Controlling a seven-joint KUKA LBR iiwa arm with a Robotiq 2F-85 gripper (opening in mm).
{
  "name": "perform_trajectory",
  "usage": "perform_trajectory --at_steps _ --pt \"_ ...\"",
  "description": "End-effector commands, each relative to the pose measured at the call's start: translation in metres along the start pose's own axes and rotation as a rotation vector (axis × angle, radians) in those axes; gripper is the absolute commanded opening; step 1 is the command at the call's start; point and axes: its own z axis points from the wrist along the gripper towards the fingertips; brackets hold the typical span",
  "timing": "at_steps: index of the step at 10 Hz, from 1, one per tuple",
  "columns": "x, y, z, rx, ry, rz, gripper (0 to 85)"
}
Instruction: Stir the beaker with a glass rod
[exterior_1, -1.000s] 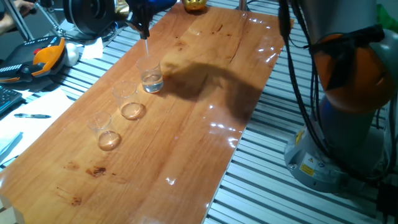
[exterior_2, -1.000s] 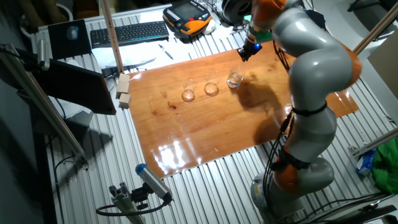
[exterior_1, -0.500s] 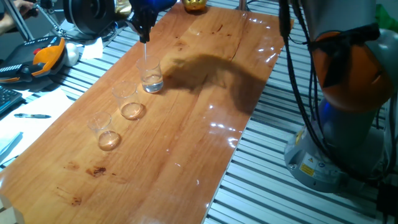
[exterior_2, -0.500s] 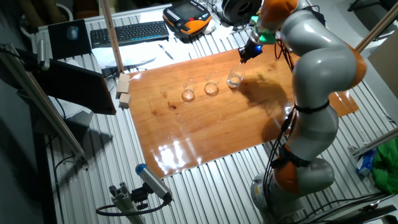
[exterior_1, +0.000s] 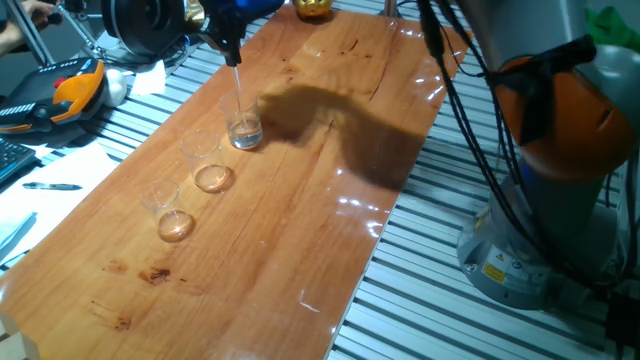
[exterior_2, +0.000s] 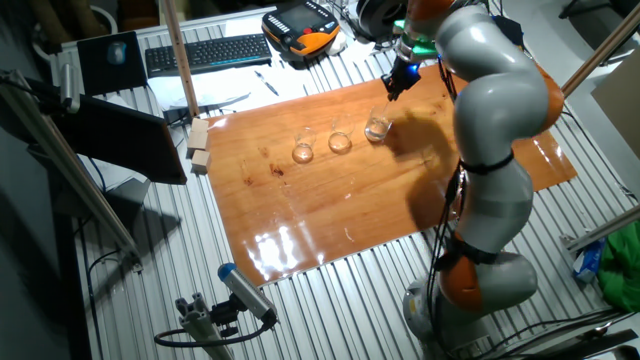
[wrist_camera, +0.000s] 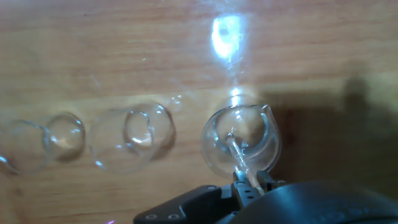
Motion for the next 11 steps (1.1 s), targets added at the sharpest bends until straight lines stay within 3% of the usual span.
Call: perform_trajectory --at_steps 1,2,3,4,5,6,7,8,9,10,11 --pt "0.0005 -0.0003 -0.0017 0.033 -0.023 -0.047 0.0" --pt "0.0008 -0.0009 -0.0034 0.063 -0.034 -0.071 0.0" --pt "0.0006 -0.0011 -0.0035 0.074 -0.041 -0.083 0.0" --pt "0.0006 -0.0011 -0.0037 0.086 -0.067 -0.098 0.0" --pt "0.0003 -0.0012 -0.0047 0.095 -0.115 -0.117 0.0" --pt "0.0 -0.0004 -0.0043 0.07 -0.172 -0.072 0.0" --pt "0.0 0.0013 -0.0014 0.005 -0.199 0.03 0.0" --pt "0.0008 0.0027 0.0021 -0.05 -0.18 0.125 0.0" --pt "0.002 0.0023 0.004 -0.059 -0.118 0.142 0.0" --pt "0.0031 0.0011 0.0015 -0.005 -0.036 0.108 0.0" --pt "0.0042 -0.0003 -0.0022 0.042 0.001 0.071 0.0"
